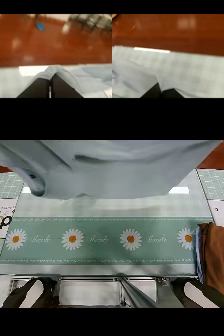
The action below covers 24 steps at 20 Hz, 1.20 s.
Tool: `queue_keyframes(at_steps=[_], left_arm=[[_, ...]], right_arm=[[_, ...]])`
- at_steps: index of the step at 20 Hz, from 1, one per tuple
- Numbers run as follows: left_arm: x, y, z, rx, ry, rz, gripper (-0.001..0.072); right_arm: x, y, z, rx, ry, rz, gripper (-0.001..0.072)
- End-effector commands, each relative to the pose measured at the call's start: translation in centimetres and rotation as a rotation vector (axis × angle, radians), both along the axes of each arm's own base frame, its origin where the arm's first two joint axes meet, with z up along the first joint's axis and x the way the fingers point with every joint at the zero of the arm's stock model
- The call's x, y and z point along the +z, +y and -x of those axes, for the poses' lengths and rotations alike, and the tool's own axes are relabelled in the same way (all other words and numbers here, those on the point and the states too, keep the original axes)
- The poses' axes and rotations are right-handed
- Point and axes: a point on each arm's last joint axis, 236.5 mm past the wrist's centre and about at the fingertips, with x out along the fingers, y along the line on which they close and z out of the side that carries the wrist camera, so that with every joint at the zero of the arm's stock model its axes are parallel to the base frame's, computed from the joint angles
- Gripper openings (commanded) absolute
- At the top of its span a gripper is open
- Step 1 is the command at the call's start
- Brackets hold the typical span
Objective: Fold the shirts.
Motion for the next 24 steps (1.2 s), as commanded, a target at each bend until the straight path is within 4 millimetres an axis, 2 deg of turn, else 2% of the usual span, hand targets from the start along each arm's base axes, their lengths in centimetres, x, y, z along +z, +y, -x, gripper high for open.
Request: queue_keyframes(at_steps=[1,4,7,10,12,14,16,18,20,22,24], left_arm=[[6.7,0.9,6.4,0.177,-0.206,-0.124,0.0034],[7.5,1.3,10.6,0.328,-0.247,-0.22,0.0034],[7.8,2.0,15.7,0.436,-0.286,-0.295,0.0034],[8.4,4.6,20.6,0.534,-0.331,-0.286,0.0034],[7.1,5.3,21.9,0.523,-0.284,-0.265,0.0034],[4.0,5.1,20.8,0.463,-0.157,-0.262,0.0034],[1.1,4.9,18.4,0.428,-0.056,-0.276,0.0034],[-2.1,4.8,14.8,0.405,0.06,-0.295,0.0034],[-6.0,3.6,10.3,0.334,0.198,-0.293,0.0034],[-9.9,2.2,5.8,0.257,0.323,-0.289,0.0034],[-13.7,1.7,1.0,0.216,0.422,-0.294,0.0034]], right_arm=[[6.2,-1.9,6.4,-0.174,-0.169,0.125,0.0022],[7.2,-4.4,12.2,-0.33,-0.199,0.242,0.0022],[7.8,-6.5,18.2,-0.483,-0.225,0.298,0.0022],[8.8,-5.5,22.4,-0.506,-0.293,0.297,0.0022],[8.4,-5.2,23.6,-0.506,-0.284,0.292,0.0022],[7.7,-5.3,23.4,-0.504,-0.258,0.289,0.0022],[5.9,-5.8,21.5,-0.498,-0.197,0.285,0.0022],[2.1,-5.8,18.3,-0.448,-0.073,0.265,0.0022],[-2.5,-4.7,14.4,-0.335,0.057,0.24,0.0022],[-7.0,-3.9,10.2,-0.238,0.169,0.191,0.0022],[-11.5,-3.6,5.4,-0.174,0.252,0.129,0.0022]])
